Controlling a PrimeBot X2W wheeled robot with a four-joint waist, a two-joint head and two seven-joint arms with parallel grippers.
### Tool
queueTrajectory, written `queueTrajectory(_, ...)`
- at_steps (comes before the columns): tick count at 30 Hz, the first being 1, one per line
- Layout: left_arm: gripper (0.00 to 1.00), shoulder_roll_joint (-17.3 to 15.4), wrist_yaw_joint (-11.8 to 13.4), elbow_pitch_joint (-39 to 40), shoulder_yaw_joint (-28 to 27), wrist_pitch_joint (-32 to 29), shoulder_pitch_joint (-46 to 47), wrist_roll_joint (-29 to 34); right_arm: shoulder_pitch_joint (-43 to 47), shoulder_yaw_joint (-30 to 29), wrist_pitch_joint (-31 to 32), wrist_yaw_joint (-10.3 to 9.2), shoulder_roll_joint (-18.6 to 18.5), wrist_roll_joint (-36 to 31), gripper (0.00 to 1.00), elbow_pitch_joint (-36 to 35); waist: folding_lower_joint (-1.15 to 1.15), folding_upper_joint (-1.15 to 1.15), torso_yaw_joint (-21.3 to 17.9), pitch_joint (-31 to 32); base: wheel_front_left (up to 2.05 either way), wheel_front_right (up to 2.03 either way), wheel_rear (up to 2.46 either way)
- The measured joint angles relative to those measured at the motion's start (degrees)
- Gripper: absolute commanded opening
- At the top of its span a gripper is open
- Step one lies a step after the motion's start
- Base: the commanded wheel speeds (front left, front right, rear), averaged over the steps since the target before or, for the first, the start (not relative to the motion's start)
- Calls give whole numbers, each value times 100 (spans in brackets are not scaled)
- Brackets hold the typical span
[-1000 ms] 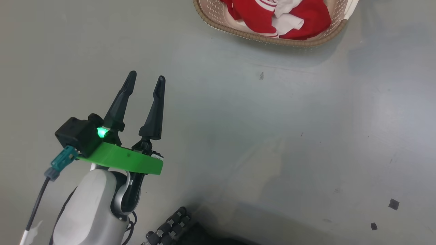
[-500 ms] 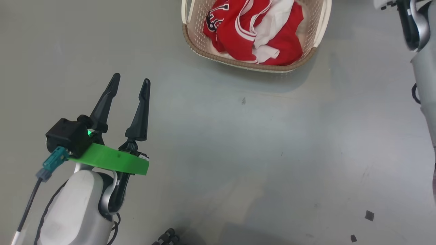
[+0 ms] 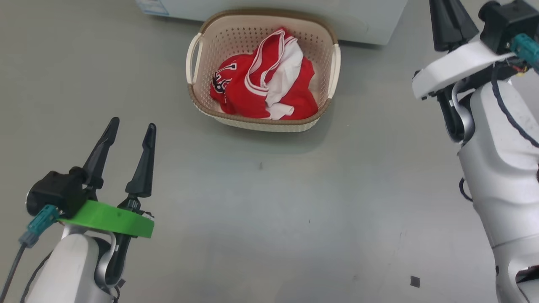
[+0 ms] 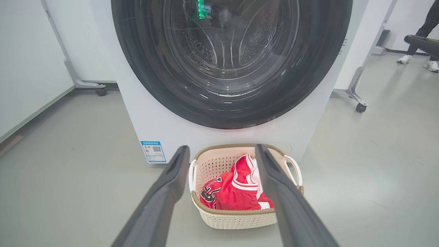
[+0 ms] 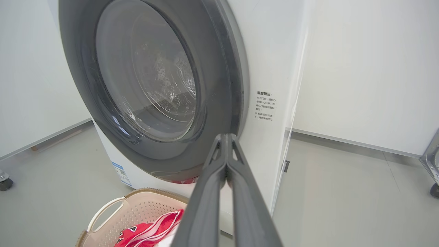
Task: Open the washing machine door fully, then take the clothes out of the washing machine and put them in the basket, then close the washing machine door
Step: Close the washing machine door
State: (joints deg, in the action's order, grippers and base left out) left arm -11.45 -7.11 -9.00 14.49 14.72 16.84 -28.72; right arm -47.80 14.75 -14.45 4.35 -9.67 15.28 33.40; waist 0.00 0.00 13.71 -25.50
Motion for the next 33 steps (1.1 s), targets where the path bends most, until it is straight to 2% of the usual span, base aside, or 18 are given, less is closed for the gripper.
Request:
queueTrajectory(9, 100, 16, 0, -101, -474, 0, -612, -52, 1185, -212, 0, -45, 188, 165, 0, -423, 0, 0, -487, 733, 0, 0, 0)
queueTrajectory(20, 100, 56, 0, -152, -645, -1, -1424, -38, 2815, -480, 1, -54, 188, 286, 0, -758, 0, 0, -961, 1669, 0, 0, 0)
queueTrajectory(33, 100, 229, 0, -20, -766, 0, -1894, 10, 3890, -748, 1, -55, 207, 335, 0, -1502, 0, 0, -1323, 2347, 0, 0, 0)
